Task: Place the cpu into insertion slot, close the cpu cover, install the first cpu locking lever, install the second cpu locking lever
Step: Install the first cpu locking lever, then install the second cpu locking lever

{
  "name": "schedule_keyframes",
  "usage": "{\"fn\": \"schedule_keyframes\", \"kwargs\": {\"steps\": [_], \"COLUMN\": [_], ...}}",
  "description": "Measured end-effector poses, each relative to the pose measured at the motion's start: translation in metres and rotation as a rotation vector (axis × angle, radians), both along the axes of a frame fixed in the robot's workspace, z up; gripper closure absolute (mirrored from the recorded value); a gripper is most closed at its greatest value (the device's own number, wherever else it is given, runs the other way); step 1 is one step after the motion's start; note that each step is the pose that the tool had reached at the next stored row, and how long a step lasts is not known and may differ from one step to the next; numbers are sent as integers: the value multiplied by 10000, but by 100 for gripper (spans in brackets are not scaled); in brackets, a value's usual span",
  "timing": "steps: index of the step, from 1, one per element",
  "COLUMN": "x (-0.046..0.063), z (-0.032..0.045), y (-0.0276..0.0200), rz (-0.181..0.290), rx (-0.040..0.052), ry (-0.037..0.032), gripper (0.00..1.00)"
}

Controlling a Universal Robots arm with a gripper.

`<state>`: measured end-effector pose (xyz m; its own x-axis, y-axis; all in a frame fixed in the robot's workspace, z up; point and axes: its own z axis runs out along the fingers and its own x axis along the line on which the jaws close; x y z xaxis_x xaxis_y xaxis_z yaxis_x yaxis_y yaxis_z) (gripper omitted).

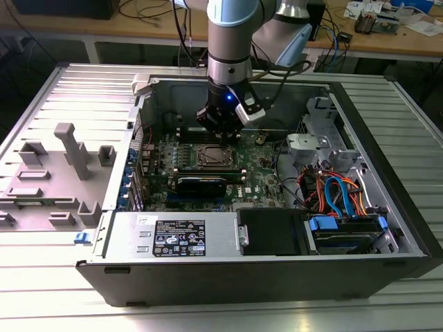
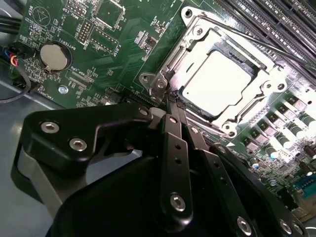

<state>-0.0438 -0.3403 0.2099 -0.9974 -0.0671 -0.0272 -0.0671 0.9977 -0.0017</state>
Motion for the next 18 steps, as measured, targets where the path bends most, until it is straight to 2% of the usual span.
{"fn": "schedule_keyframes", "kwargs": {"steps": [18], "x": [0], "z": [0], "y": [-49], "rz": [0], "rx": [0], "ry": [0], "gripper": [89]}}
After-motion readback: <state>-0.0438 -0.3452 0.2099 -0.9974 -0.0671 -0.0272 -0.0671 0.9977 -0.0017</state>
